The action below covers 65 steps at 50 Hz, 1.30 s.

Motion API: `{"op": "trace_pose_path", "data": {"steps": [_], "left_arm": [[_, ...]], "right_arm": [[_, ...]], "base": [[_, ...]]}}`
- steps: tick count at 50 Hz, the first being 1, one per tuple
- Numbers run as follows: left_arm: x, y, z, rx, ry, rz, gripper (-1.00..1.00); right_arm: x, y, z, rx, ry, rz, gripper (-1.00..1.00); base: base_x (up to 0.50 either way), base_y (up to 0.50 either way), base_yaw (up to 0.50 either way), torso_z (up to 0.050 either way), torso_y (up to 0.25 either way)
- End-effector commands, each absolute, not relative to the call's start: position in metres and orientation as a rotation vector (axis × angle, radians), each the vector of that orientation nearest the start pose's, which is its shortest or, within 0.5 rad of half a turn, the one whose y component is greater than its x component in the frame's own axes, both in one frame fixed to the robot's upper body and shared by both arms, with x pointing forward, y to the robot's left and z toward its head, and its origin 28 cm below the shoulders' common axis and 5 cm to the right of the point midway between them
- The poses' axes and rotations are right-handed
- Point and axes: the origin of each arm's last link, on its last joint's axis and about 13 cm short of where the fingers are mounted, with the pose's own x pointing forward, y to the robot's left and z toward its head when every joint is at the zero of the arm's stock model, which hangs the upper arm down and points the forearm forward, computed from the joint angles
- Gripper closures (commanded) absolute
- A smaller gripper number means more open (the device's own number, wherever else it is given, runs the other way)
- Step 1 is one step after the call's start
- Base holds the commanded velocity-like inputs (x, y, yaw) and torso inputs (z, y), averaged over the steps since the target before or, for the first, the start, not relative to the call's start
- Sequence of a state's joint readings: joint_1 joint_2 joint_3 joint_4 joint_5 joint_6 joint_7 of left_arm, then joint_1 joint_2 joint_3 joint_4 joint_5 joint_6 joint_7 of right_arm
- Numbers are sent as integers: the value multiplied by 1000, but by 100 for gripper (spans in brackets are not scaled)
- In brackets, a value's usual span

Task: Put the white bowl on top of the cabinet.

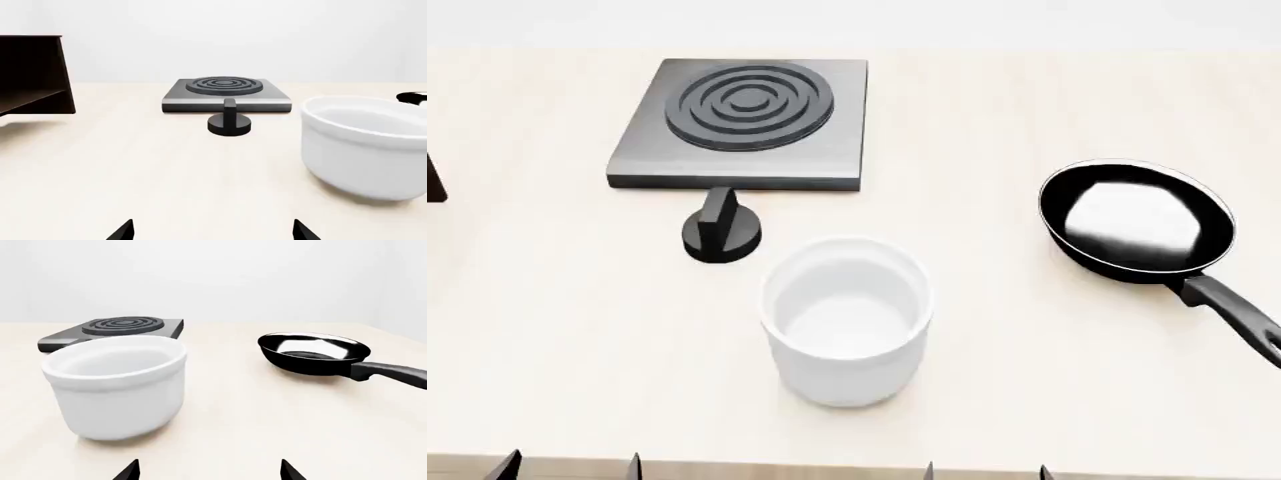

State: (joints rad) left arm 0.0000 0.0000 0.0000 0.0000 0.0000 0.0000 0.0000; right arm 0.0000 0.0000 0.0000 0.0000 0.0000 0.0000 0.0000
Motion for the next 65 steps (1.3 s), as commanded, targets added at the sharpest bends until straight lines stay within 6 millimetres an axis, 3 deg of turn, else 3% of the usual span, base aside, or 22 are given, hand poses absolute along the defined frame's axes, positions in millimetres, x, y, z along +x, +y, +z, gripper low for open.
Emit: {"op": "trace_pose_path", "data": {"steps": [1, 42, 46, 56, 65], "left_arm": [[210, 206, 13, 1, 2, 6, -100], [206, 211, 16, -27, -26, 95, -100], [203, 215, 17, -39, -52, 181, -100], [184, 250, 17, -154, -86, 674, -100], [177, 261, 19, -130, -120, 708, -100]], "right_arm": [[210, -96, 13, -1, 8, 2, -100], [212, -97, 14, -13, 18, -7, -100], [211, -97, 16, 23, 20, -8, -100], [211, -97, 16, 21, 17, -12, -100], [210, -96, 17, 18, 0, -13, -100]], "base": [[0, 0, 0, 0, 0], [0, 0, 0, 0, 0], [0, 0, 0, 0, 0], [0, 0, 0, 0, 0], [0, 0, 0, 0, 0]]}}
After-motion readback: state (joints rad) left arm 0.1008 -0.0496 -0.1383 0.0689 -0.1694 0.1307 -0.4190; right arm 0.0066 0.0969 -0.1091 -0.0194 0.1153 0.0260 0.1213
